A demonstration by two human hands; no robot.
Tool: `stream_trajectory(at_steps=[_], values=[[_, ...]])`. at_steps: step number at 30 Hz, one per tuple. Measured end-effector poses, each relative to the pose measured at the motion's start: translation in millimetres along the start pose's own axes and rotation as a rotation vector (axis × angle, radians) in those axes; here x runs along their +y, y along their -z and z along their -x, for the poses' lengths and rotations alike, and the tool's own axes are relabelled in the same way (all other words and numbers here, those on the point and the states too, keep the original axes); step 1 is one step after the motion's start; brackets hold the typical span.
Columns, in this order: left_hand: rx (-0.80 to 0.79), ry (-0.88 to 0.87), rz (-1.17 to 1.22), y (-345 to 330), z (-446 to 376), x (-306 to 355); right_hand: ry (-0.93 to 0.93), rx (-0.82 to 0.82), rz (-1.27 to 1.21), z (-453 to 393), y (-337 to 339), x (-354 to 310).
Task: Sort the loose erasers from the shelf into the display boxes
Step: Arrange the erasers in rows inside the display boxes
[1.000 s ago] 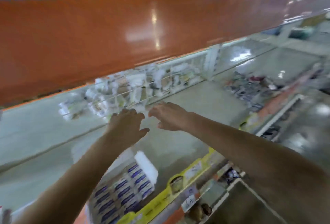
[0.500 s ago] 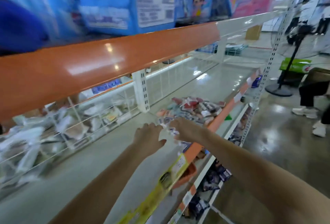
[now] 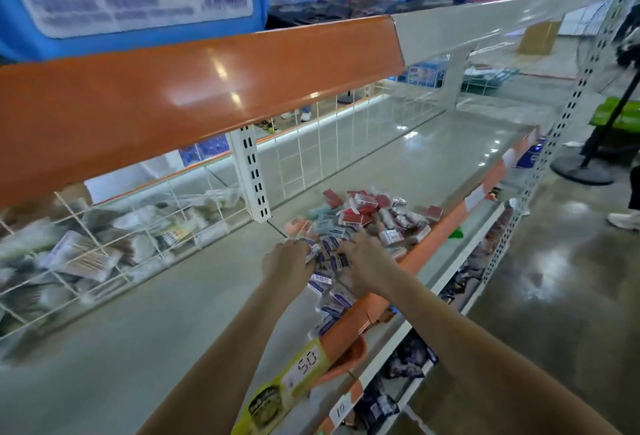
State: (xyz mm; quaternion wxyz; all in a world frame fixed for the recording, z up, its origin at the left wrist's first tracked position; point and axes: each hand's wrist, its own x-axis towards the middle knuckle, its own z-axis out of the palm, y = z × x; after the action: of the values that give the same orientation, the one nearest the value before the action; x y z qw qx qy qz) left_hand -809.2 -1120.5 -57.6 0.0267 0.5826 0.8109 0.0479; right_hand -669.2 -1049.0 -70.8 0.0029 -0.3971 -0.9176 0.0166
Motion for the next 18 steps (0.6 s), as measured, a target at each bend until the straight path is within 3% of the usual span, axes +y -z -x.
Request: stream_trajectory(at_steps=[9,14,18], values=[[0.033,0.129,0.093,-4,-11,5,-0.051,0.009,-0.005,-1,-5,2],[-0.004,0.11,0.024,-2,-14,3,-0.027,-0.037,0.066,0,-5,2],[0.024,0.125,0.105,-2,-13,2,-0.028,-0.01,0.044,4,-5,2]])
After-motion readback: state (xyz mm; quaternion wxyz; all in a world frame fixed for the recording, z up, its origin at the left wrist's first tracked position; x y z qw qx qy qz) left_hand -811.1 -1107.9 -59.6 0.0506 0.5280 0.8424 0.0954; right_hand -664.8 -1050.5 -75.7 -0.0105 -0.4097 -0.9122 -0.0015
